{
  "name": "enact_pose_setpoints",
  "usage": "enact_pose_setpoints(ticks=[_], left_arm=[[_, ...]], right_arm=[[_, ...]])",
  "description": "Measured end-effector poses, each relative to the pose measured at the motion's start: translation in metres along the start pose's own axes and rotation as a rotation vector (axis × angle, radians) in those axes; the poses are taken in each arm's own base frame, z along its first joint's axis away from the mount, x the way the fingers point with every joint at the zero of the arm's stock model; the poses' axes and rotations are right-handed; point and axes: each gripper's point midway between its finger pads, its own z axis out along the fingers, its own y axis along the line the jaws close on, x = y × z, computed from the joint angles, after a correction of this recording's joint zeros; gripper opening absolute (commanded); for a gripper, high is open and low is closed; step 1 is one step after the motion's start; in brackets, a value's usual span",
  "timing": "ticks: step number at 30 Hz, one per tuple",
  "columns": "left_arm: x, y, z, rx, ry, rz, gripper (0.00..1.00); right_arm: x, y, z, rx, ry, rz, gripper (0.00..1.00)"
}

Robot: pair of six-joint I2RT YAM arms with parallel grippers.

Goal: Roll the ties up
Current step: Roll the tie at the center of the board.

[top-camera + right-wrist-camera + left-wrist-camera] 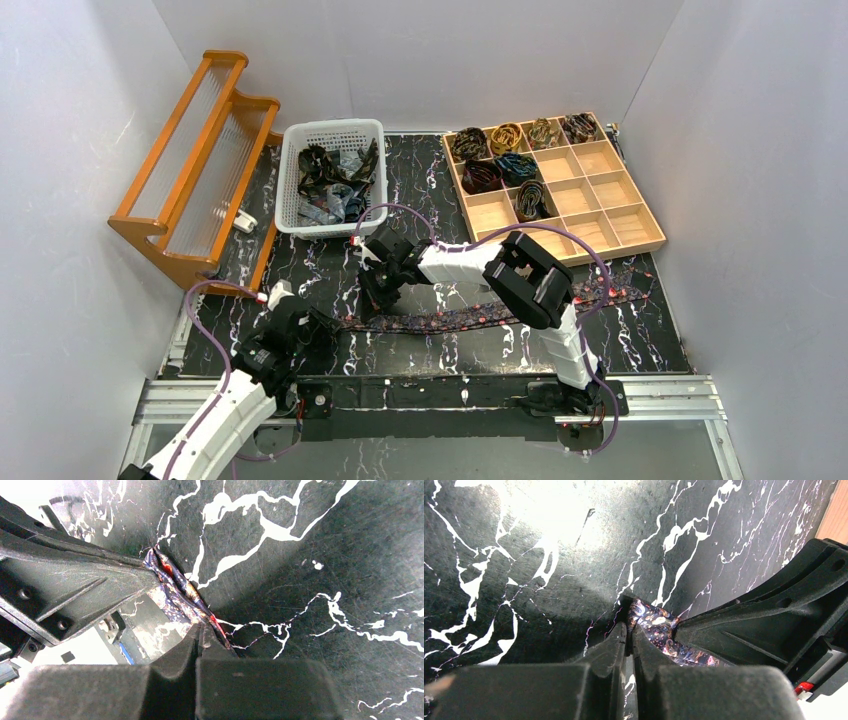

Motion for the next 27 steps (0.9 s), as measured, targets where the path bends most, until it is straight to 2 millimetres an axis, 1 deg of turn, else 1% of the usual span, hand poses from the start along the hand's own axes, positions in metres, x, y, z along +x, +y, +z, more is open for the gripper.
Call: enact_pose_setpoints(ticks=[2, 5, 7, 10, 12, 14, 15, 16, 17, 18, 20, 23, 24, 25, 26, 27], left_arm=[[0.0, 0.0, 0.0, 0.001, -0.001, 0.004, 0.0], [-0.001, 0.0, 0.0, 0.002, -0.001, 0.018, 0.0], [-0.001, 0.0, -0.001, -0.006, 0.001, 0.033, 0.0], [-0.003, -0.002, -0.003, -0.016, 0.004, 0.051, 0.0], [-0.006, -0.004, -0.005, -0.025, 0.0, 0.069, 0.0], [-0.011, -0.006, -0.007, -0.04, -0.009, 0.094, 0.0], [-0.013, -0.007, -0.008, -0.043, -0.012, 0.103, 0.0], [-0.015, -0.009, -0.008, -0.047, -0.015, 0.114, 0.0], [-0.016, -0.01, -0.009, -0.051, -0.017, 0.124, 0.0], [-0.017, -0.01, -0.009, -0.056, -0.017, 0.133, 0.0], [-0.018, -0.01, -0.008, -0.067, -0.015, 0.149, 0.0], [-0.018, -0.007, -0.008, -0.078, -0.014, 0.166, 0.0], [-0.019, -0.007, -0.008, -0.078, -0.017, 0.172, 0.0], [-0.02, -0.007, -0.008, -0.08, -0.02, 0.178, 0.0], [-0.021, -0.008, -0.008, -0.079, -0.024, 0.183, 0.0], [-0.022, -0.009, -0.009, -0.077, -0.027, 0.186, 0.0]], right_arm=[[0.0, 0.0, 0.0, -0.001, 0.0, 0.0, 0.04], [0.0, 0.001, 0.0, -0.002, 0.0, -0.001, 0.11], [-0.001, 0.002, -0.001, 0.0, 0.001, -0.001, 0.25], [-0.002, 0.006, -0.003, -0.002, -0.004, -0.009, 0.38], [-0.005, 0.007, -0.009, 0.03, -0.024, -0.021, 0.57], [-0.012, 0.006, -0.021, 0.099, -0.07, -0.031, 0.71], [-0.018, 0.006, -0.03, 0.131, -0.105, -0.038, 0.75], [-0.026, 0.006, -0.041, 0.166, -0.15, -0.048, 0.89], [-0.036, 0.007, -0.055, 0.199, -0.203, -0.057, 0.97], [-0.047, 0.008, -0.071, 0.229, -0.268, -0.061, 0.99], [-0.067, 0.013, -0.109, 0.283, -0.423, -0.059, 0.99], [-0.082, 0.021, -0.156, 0.285, -0.613, -0.053, 0.99], [-0.082, 0.023, -0.165, 0.268, -0.651, -0.05, 0.99], [-0.082, 0.022, -0.169, 0.251, -0.665, -0.041, 0.99], [-0.083, 0.023, -0.168, 0.221, -0.661, -0.029, 0.99], [-0.083, 0.023, -0.16, 0.187, -0.641, -0.018, 0.97]])
